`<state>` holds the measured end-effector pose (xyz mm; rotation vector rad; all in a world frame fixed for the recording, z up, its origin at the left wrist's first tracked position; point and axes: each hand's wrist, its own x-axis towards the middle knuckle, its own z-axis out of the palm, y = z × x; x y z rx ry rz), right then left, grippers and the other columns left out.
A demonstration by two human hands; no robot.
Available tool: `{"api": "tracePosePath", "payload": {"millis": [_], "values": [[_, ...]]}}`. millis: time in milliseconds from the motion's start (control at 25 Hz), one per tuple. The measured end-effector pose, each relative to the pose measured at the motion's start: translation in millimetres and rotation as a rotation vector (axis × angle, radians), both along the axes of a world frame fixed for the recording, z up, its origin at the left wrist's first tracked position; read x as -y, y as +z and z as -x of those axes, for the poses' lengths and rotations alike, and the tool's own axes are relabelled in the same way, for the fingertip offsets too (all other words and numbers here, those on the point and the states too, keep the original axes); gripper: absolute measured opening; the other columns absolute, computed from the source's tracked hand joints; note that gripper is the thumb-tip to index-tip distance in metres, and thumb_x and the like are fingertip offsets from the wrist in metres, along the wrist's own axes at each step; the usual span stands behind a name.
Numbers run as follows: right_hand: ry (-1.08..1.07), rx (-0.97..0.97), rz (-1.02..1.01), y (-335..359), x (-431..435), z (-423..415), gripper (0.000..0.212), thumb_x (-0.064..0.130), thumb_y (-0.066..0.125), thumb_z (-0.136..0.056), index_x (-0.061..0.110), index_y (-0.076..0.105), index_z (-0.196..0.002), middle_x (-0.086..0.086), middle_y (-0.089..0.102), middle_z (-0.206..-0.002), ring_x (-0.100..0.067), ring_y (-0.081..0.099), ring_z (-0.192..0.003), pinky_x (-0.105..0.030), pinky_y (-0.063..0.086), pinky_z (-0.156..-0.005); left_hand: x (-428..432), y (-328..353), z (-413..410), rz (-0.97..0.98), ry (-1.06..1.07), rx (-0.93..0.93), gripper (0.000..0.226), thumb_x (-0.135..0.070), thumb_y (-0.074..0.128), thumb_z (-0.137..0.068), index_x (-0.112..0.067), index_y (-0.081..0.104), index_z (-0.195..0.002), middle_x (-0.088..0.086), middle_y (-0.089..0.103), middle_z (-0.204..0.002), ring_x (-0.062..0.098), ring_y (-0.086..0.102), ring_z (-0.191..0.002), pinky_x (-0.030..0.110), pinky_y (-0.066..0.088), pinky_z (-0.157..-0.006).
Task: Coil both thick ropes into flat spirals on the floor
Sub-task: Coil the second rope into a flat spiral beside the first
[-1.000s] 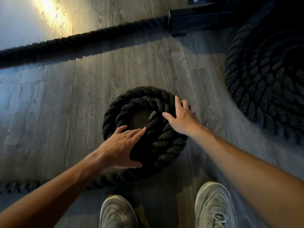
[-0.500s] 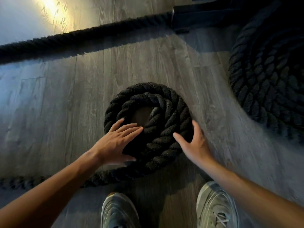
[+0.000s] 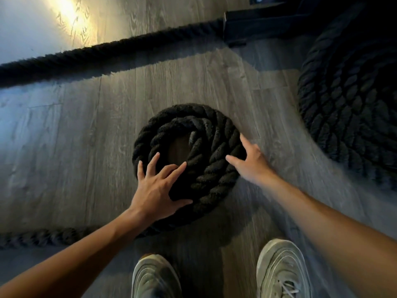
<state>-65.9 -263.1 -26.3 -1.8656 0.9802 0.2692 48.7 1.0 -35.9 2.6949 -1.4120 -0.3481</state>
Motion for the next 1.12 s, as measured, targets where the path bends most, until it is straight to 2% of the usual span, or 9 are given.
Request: {"api": "tracePosePath", "payload": {"millis": [120,240,360,440,520,680,800,960,1120], "values": [[0.027,0.036,0.148,-1,23,-25,0.075,0.043,0.067,-0.087,0.029,0.033,-0.152,-0.012,0.040,-0.144,-0.029,0.045,-0.132,-0.035,0.038,-0.106,23,10,30,-0.049,0.169,-0.053,0.092,-0.085,0.040,-0.080,-0.034,0.036,-0.156,-0.006,0.055,-0.147,0.043,0.019,-0.151,0.064,0.016,-0.117],[-0.052,0.065,0.305,1,37,-30,0.069,0.050,0.076,-0.077,0.021,0.055,-0.136,-0.009,0.056,-0.122,-0.022,0.058,-0.106,-0.027,0.044,-0.085,32,15,39,0.051,0.141,0.014,0.060,-0.065,0.035,-0.098,-0.034,0.050,-0.148,-0.009,0.065,-0.134,0.040,0.047,-0.132,0.053,0.035,-0.101],[-0.173,0.070,0.231,-2,30,-18,0.059,0.063,0.069,-0.077,0.019,0.063,-0.116,-0.002,0.065,-0.103,-0.018,0.061,-0.093,-0.027,0.042,-0.073,28,9,0,0.317,0.181,-0.042,0.035,-0.026,0.057,-0.099,-0.024,0.064,-0.134,-0.002,0.069,-0.123,0.020,0.068,-0.091,0.039,0.050,-0.082],[-0.200,0.074,0.142,-6,15,0,0.062,0.069,0.061,-0.079,0.024,0.059,-0.121,-0.001,0.064,-0.113,-0.020,0.061,-0.104,-0.031,0.048,-0.081,26,9,-26,0.395,0.356,-0.218,0.046,-0.010,0.076,-0.084,-0.023,0.067,-0.128,-0.004,0.060,-0.124,-0.005,0.067,-0.074,0.035,0.056,-0.081],[-0.215,0.068,0.099,-6,-7,22,0.072,0.065,0.060,-0.081,0.026,0.044,-0.139,-0.006,0.054,-0.136,-0.024,0.053,-0.123,-0.038,0.046,-0.099,27,13,-38,0.409,0.385,-0.248,0.059,-0.011,0.087,-0.072,-0.026,0.067,-0.126,-0.004,0.049,-0.122,-0.005,0.063,-0.082,0.038,0.056,-0.087],[-0.218,0.031,-0.002,3,-52,50,0.091,0.055,0.063,-0.086,0.027,0.011,-0.156,-0.007,0.023,-0.160,-0.026,0.028,-0.144,-0.042,0.030,-0.113,26,21,-64,0.161,0.622,-0.323,0.103,-0.046,0.096,-0.054,-0.047,0.045,-0.144,0.008,0.031,-0.145,0.035,0.036,-0.133,0.054,0.038,-0.111],[-0.164,-0.014,0.000,5,-61,51,0.092,0.057,0.056,-0.091,0.031,-0.003,-0.156,-0.009,0.010,-0.164,-0.030,0.017,-0.148,-0.046,0.023,-0.115,13,12,-76,0.194,0.701,-0.541,0.120,-0.065,0.093,-0.042,-0.061,0.032,-0.146,0.005,0.038,-0.144,0.031,0.041,-0.136,0.053,0.040,-0.113],[-0.084,-0.066,0.086,7,-44,38,0.084,0.049,0.048,-0.098,0.023,-0.006,-0.157,-0.013,0.007,-0.164,-0.031,0.015,-0.149,-0.041,0.018,-0.116,8,4,-66,0.251,0.710,-0.563,0.099,-0.052,0.090,-0.066,-0.054,0.036,-0.149,-0.002,0.043,-0.130,0.017,0.051,-0.120,0.038,0.044,-0.109],[-0.038,-0.038,0.102,-1,-6,7,0.077,0.046,0.050,-0.097,0.028,0.006,-0.158,-0.014,0.021,-0.160,-0.033,0.028,-0.144,-0.043,0.028,-0.114,-6,1,-55,0.361,0.835,-0.452,0.044,-0.053,0.057,-0.095,-0.046,0.049,-0.137,0.007,0.064,-0.125,0.026,0.064,-0.112,0.045,0.050,-0.099]]}}
